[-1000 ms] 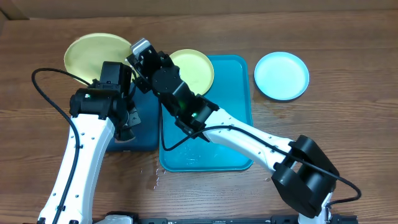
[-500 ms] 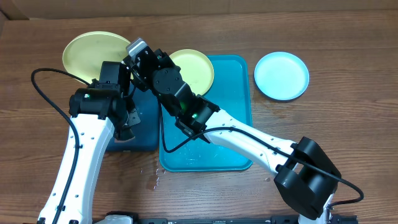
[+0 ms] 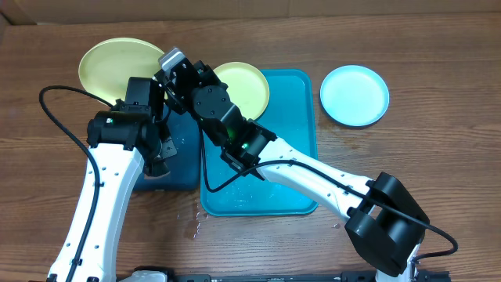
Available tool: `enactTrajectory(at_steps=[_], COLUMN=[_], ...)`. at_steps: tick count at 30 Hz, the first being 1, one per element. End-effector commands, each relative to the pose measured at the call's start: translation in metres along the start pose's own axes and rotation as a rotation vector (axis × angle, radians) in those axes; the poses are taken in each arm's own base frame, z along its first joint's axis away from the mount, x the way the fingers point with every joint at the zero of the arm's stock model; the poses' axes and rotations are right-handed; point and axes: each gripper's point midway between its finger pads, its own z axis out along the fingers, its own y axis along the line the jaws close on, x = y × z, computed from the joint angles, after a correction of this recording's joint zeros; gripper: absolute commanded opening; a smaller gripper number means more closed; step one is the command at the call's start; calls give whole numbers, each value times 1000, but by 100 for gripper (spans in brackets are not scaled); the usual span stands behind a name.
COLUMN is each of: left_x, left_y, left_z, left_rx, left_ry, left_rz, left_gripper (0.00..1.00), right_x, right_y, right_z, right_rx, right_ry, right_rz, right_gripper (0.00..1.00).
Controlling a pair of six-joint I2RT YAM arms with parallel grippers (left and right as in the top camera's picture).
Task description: Clean dirty plates on tray and stack at the side
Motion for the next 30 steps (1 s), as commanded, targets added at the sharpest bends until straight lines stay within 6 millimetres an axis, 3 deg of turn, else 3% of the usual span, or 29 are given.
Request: enactTrajectory(at_steps=[1,19,22,25,30], left_x=[0,-1,-3,-3,-3], left_y=[-1,-3,-3,-4,-4], left_z=[0,2,2,2,2], left_rx=[2,4,6,8,8], left_ry=[-2,-4,-9,-12,-12], left_rz=[-11,-11,-12,-13,-13], left_gripper=[4,4,4,4,4], right_x=[-42,-35,-16,18,79], right_y=[1,2,3,4,3], right_z=[-12,-12,-10,-9,-19], right_rx=[-8,-14,-23,-26,28], right_ry=[-84,-57,17,139,369], right_rz=[19,27,63,142,423], right_gripper=[4,4,4,4,4])
